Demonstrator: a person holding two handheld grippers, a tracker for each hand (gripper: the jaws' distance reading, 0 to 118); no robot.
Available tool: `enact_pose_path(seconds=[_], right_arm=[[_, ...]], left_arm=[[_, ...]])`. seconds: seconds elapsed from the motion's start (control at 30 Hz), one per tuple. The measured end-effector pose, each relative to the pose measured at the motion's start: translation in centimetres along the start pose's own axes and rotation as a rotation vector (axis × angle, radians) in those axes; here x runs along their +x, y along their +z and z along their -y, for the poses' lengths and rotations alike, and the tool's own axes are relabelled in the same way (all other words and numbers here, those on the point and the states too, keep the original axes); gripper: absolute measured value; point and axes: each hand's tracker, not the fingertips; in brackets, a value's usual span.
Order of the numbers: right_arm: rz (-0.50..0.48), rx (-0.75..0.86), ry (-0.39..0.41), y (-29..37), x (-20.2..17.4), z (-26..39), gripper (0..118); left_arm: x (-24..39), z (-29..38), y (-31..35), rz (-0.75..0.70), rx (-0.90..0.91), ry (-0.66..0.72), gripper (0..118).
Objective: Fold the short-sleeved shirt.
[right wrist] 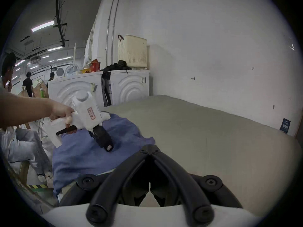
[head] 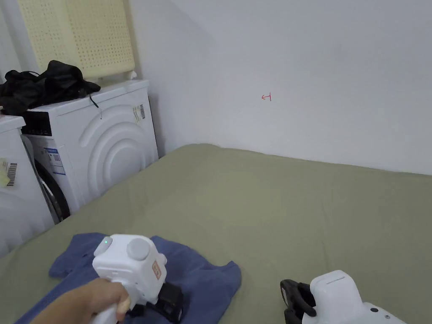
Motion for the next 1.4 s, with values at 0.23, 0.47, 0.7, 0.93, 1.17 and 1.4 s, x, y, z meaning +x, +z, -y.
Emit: enact_pose_path(seconds=[0.23, 0.47, 0.7, 0.93, 1.17, 1.4], right_arm=[[0.039, -0.018, -0.023, 2.0, 1.7, 0.3, 0], [0.140, 0.011, -0.082, 7.4, 5.8, -0.1, 0], [0.349, -0.001, -0.117, 15.0, 10.1, 1.8, 0], [0.567, 0.014, -0.143, 23.9, 16.0, 2.2, 0], [0.799, 0.009, -0.198, 33.9, 21.6, 3.5, 0], [0.947, -0.008, -0.270, 41.4, 24.6, 6.3, 0]], left_arm=[[-2.4, -1.0, 2.4, -0.049, 0.253, 0.026, 0], [-1.1, -2.3, 8.5, 0.012, 0.353, 0.039, 0], [16.2, 1.8, 16.0, 0.083, 0.484, -0.124, 0], [33.6, 0.3, 19.3, 0.271, 0.487, -0.396, 0], [51.5, 3.4, 19.4, 0.461, 0.441, -0.675, 0], [62.2, 8.5, 14.0, 0.571, 0.273, -0.917, 0]])
